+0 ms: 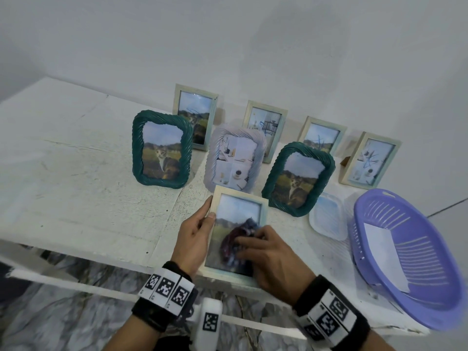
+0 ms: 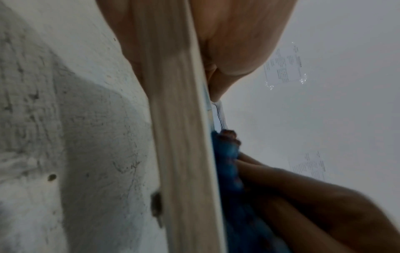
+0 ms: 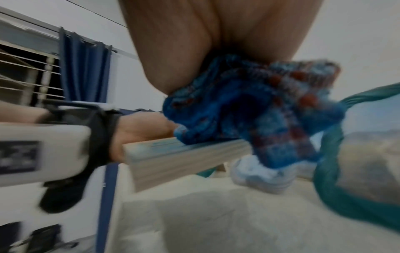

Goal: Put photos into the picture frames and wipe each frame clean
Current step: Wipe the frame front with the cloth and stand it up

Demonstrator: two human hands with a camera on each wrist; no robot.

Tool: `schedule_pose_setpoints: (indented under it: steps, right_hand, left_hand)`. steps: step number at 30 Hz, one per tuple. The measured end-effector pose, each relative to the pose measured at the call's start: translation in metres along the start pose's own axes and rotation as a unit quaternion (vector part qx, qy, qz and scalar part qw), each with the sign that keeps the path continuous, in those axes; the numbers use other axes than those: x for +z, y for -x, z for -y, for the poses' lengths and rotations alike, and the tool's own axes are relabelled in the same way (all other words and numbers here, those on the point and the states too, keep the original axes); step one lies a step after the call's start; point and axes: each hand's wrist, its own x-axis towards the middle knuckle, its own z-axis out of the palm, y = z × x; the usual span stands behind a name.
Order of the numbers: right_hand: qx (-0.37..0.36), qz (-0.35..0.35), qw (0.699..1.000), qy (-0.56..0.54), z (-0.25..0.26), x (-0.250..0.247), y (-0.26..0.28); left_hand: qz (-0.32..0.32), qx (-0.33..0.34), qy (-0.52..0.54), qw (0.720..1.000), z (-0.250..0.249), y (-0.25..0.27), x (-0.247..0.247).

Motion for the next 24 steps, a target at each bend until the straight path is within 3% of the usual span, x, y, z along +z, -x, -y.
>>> schedule_pose_setpoints:
  steps: [5, 8, 12, 20, 24]
  right_hand:
    - [0.100, -0.036, 0.992, 0.064, -0.029, -0.004, -0.019]
    - [0.072, -0.025, 0.997, 0.030, -0.008, 0.006, -0.006]
    - [0.014, 0.049, 0.998, -0.019, 0.014, 0.010, 0.020]
    - [0.101, -0.060, 0.990, 0.073, -0.014, 0.002, 0.002]
    - [0.085, -0.020, 0.995, 0.042, 0.009, 0.014, 0.020]
  left_hand:
    - [0.015, -0.002, 0.023, 1.000, -0.004, 0.000, 0.007]
    - [0.005, 0.000, 0.013, 1.000, -0.002, -0.003, 0.005]
    - [0.000, -0.017, 0.007, 1.000, 0.005, 0.000, 0.000]
    - [0.005, -0.012, 0.023, 1.000, 0.001, 0.006, 0.008]
    - [0.004, -0.018, 0.013, 1.000, -0.001, 0.006, 0.007]
